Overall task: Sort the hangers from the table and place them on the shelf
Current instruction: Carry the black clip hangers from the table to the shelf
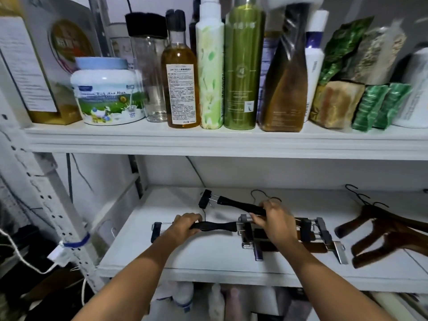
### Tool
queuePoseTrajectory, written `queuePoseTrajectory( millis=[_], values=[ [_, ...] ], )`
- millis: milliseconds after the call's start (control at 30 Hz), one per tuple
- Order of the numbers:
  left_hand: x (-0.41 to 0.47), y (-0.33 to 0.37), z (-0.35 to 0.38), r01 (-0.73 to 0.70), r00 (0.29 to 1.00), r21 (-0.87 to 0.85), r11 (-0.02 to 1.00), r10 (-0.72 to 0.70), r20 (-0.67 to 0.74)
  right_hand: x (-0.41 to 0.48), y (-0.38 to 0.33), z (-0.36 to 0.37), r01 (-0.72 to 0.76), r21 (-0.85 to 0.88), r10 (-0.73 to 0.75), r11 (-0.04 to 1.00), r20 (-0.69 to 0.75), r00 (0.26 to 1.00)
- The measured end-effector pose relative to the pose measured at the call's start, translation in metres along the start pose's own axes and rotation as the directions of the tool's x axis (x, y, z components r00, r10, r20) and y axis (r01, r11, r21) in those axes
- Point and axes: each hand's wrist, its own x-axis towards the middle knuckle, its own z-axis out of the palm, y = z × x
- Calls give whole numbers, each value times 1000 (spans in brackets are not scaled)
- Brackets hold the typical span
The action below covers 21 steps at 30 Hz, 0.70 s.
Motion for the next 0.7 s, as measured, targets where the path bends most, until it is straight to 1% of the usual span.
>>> queuePoseTrajectory(
  millis=[200,433,533,700],
  values=[
    [26,-29,10,13,999,5,1000,-13,36,10,-6,28,-21,61,22,998,-15,1000],
    [56,-63,11,59,995,-13,998,-57,78,24,-10,58,-47,57,45,997,49,998],
    [64,-69,16,51,993,-36,998,-47,106,30,-11,71,-67,87,65,994,30,997],
    [74,-76,27,58,994,-66,996,-51,100,31,-12,90,-48,76,46,996,16,999]
  ],
)
